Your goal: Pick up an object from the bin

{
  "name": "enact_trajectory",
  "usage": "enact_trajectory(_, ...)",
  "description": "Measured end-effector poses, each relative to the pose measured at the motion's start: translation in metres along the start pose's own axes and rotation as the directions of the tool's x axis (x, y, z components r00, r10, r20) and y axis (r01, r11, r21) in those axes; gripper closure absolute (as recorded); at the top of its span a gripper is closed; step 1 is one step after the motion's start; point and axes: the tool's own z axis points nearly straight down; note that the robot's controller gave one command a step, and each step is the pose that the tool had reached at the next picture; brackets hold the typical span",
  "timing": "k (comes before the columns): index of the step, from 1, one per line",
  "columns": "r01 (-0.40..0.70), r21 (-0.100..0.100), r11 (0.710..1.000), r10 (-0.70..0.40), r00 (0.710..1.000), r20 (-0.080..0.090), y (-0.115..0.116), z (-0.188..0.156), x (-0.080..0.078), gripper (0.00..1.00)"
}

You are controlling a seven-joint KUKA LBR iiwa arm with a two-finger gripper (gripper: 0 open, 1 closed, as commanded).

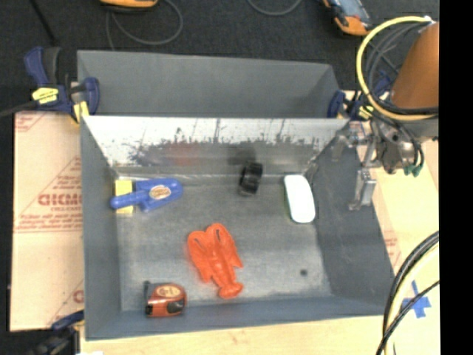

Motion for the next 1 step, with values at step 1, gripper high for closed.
enact_trajectory(1, 0.003, 0.002, 1.0, -0.003, 1.0, 0.008, 0.0009, -0.0055, -0.0012, 0.0)
